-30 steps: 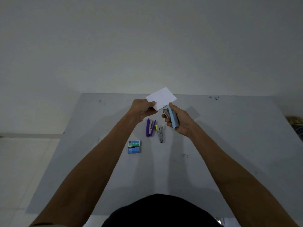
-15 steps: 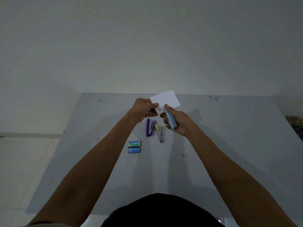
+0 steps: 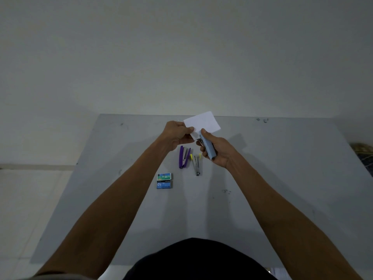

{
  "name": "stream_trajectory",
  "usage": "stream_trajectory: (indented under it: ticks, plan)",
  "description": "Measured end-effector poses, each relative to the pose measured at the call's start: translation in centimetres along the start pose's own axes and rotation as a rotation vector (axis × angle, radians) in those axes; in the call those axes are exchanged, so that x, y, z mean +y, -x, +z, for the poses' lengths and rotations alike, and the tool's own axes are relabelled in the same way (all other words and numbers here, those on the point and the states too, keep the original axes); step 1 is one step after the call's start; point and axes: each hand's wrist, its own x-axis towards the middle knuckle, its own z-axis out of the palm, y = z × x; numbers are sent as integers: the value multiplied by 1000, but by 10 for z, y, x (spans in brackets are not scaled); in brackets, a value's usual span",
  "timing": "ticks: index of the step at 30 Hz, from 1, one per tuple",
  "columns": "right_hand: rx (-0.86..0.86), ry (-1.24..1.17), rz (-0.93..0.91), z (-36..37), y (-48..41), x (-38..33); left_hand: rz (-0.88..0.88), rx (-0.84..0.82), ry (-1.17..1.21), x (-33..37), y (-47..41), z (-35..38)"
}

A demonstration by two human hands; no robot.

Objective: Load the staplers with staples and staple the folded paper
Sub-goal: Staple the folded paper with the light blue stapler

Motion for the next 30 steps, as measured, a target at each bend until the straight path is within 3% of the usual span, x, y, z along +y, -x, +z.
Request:
stream_trajectory:
  ticks: [3, 15, 30]
  plan:
    - [27, 39, -20, 1, 1, -1, -10, 19, 27, -1, -2, -2]
    - [-75, -224, 31, 5, 4, 3, 94, 61, -119, -1, -6, -4]
    - [12, -90, -3, 7, 3, 0, 120, 36, -230, -3, -7, 1]
